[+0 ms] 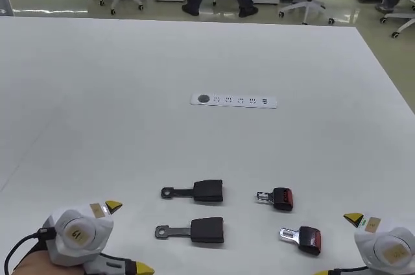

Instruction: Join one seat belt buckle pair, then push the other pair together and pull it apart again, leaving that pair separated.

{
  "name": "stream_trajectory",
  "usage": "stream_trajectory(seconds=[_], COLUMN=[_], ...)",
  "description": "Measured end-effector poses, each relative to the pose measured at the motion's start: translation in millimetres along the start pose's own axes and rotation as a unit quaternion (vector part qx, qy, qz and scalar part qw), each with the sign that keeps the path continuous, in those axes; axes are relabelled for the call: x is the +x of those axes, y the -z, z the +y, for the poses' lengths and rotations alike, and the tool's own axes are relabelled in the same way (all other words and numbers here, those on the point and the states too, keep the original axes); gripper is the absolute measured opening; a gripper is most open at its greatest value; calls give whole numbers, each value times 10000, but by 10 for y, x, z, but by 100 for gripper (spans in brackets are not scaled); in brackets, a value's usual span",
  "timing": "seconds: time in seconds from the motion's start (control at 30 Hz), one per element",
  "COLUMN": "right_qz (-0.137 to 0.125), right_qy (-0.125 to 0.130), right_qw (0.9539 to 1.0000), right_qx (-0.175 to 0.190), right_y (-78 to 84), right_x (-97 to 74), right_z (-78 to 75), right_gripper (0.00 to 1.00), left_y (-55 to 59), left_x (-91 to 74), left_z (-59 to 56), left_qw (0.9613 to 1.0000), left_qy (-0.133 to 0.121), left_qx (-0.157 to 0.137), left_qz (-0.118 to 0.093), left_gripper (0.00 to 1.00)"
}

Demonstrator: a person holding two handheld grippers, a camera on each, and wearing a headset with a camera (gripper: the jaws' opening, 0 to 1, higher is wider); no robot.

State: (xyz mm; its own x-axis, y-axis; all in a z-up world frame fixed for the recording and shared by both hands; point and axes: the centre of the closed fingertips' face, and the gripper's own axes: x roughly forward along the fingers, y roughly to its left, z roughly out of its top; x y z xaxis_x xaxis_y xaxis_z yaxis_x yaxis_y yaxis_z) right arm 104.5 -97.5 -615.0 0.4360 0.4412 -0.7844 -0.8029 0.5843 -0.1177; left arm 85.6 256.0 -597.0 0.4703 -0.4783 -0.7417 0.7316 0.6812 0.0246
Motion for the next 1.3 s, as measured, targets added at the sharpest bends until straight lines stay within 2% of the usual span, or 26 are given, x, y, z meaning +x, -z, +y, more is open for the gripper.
stream_trajectory(seconds=[0.2, 0.3, 0.4, 0.6, 0.7, 0.77, 1.0, 1.3], right_qz=[-4, 0, 4, -4, 4, 5, -15, 51], right_qy=[3, -2, -2, -1, 17, 37, 78, 70], right_qw=[10000, 10000, 10000, 10000, 10000, 10000, 9999, 9999], right_qx=[27, 31, 33, 0, -38, -50, -86, -147], right_y=[8, 25, 31, 1, -11, -23, -39, -6], right_x=[-7, -2, 1, -1, 6, 9, 19, 12], right_z=[23, 25, 27, 54, 46, 48, 21, 74], right_gripper=[90, 90, 91, 95, 97, 99, 100, 99], left_y=[5, 14, 47, 73, 94, 79, 93, 79], left_x=[9, 13, 26, 44, 47, 42, 39, 56], left_z=[7, 65, 92, 47, 12, -16, 6, 32], left_qw=[10000, 9998, 9998, 10000, 9997, 9998, 9999, 9999], left_qy=[-44, -165, -172, -66, -61, -44, -41, -35], left_qx=[-12, -58, -98, -63, 169, 149, 49, 104], left_qz=[-10, -38, -54, 5, 134, 123, 157, 74], left_gripper=[95, 98, 99, 100, 100, 100, 100, 100])
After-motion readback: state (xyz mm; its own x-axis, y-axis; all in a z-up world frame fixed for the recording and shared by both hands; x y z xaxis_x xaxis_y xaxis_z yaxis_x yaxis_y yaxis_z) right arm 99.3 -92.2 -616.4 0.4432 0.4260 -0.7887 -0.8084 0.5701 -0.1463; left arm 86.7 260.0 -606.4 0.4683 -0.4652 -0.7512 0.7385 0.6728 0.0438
